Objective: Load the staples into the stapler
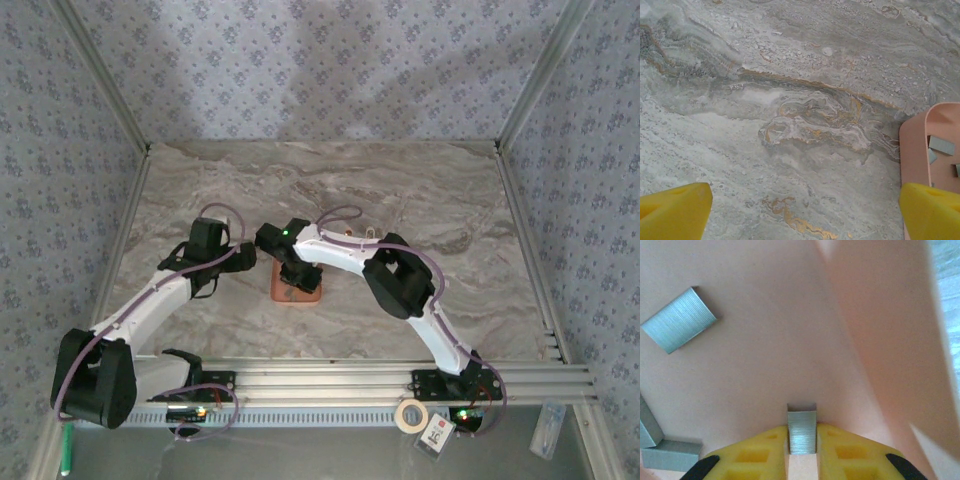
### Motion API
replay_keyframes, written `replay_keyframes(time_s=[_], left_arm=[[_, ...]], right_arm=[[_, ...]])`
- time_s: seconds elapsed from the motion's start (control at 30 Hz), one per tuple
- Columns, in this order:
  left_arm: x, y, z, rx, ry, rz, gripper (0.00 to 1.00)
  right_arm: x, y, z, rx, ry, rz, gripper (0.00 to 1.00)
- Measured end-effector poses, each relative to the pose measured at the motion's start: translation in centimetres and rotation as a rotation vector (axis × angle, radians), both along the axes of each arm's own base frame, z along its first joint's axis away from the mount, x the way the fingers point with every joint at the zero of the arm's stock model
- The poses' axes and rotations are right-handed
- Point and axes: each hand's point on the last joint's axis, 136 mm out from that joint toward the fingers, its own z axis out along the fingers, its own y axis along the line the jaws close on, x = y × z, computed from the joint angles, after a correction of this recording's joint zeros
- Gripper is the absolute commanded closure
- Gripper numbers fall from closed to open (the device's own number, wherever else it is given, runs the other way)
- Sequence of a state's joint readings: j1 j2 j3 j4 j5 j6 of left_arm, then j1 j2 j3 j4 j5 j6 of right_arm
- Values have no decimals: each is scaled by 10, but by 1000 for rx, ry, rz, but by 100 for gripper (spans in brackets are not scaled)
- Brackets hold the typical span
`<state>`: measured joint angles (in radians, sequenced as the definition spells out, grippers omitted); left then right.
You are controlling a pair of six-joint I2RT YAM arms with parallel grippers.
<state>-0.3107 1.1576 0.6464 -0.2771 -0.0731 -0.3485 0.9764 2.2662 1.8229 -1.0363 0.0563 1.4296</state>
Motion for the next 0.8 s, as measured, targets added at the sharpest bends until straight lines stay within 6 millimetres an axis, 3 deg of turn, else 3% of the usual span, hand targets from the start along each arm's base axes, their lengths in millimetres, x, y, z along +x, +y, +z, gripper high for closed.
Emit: replay_keyframes(time_s=[0.37,0.6,0.8], left_arm=[[-3,-4,-2,-15,16,-20,3],[-6,-17,8,-64,-27,-97,3],[-12,-33,25,-145,-138,-192,4]], right_arm=[[6,-4,11,-31,-69,45,86],[10,-10,59,-19,-186,102,87],[-5,-28,89,6,-239,148,87]])
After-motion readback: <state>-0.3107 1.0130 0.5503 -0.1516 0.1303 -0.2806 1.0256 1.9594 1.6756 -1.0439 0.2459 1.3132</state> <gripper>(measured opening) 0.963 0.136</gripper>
